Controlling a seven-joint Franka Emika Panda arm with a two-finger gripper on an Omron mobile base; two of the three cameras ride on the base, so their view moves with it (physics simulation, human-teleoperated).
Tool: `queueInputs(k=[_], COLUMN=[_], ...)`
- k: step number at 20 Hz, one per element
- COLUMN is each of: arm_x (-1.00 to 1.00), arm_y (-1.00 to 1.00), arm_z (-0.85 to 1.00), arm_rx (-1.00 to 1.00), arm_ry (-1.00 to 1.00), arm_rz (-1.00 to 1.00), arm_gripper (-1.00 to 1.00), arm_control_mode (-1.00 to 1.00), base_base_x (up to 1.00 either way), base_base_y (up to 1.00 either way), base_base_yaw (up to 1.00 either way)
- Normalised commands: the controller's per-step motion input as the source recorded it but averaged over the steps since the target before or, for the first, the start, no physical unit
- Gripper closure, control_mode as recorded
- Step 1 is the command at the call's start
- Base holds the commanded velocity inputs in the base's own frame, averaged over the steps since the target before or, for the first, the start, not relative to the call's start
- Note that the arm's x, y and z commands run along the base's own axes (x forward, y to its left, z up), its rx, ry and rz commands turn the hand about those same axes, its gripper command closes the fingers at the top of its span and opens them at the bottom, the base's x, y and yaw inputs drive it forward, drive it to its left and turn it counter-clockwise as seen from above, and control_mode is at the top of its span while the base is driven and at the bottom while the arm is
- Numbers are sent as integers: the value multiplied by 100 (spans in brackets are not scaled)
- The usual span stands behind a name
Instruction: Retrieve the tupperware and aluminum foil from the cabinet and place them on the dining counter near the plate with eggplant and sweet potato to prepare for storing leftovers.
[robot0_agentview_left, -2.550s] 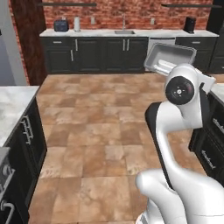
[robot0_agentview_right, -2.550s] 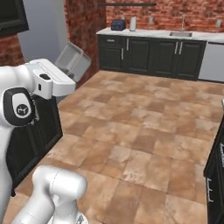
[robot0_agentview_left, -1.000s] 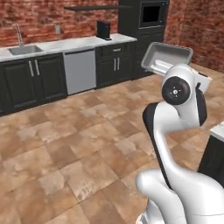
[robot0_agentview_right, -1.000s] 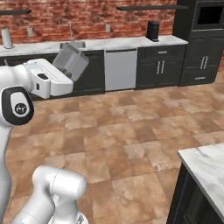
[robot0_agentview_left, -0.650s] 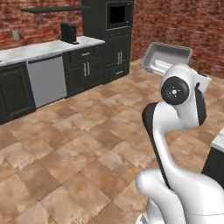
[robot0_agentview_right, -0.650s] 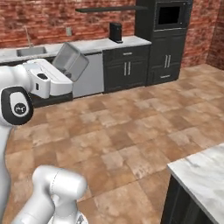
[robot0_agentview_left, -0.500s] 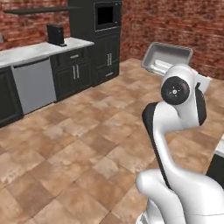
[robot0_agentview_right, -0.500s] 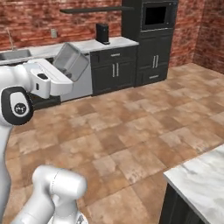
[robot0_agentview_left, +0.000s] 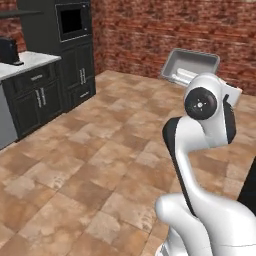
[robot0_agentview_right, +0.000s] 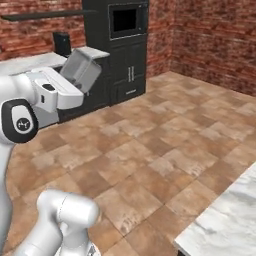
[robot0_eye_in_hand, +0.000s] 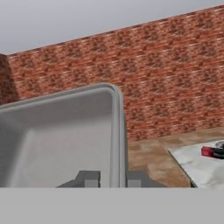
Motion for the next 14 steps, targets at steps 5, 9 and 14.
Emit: queueInputs(k=[5,9,14], arm_x=[0,0,0], arm_y=[0,0,0], arm_z=[0,0,0], arm_rx=[0,0,0], arm_ry=[0,0,0], arm_rz=[0,0,0], arm_gripper=[100,100,100], arm_control_mode=[100,100,100], base_base_x=[94,98,100], base_base_y=[0,1,19], base_base_yaw=[-55,-54,-49])
